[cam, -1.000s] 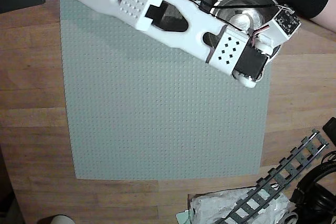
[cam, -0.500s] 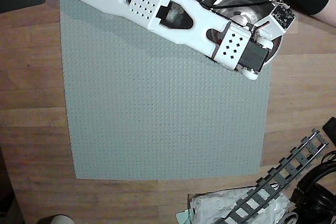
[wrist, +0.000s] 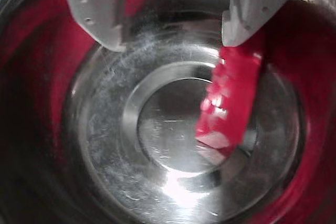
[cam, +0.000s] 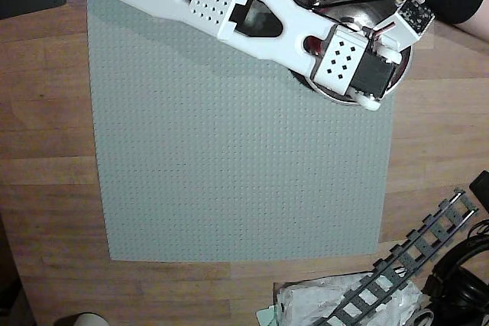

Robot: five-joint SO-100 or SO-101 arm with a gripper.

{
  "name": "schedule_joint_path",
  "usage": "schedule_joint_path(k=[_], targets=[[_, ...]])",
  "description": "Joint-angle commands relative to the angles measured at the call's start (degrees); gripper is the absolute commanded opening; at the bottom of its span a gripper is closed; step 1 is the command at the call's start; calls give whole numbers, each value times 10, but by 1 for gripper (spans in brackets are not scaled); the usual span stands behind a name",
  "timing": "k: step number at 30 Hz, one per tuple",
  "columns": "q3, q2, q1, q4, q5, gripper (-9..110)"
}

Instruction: Grasp a lego block and put it in the bin.

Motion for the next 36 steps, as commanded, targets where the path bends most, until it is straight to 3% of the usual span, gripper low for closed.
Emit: schedule_joint_path(k=[1, 12, 14, 15, 28, 36], targets=[[-39, 40, 8, 6, -11, 18], [-49, 196, 90, 6, -45, 17], [-45, 229, 110, 6, -49, 1], [-35, 249, 121, 6, -49, 0], [30, 428, 383, 7, -65, 0], [172, 534, 507, 7, -104, 0]])
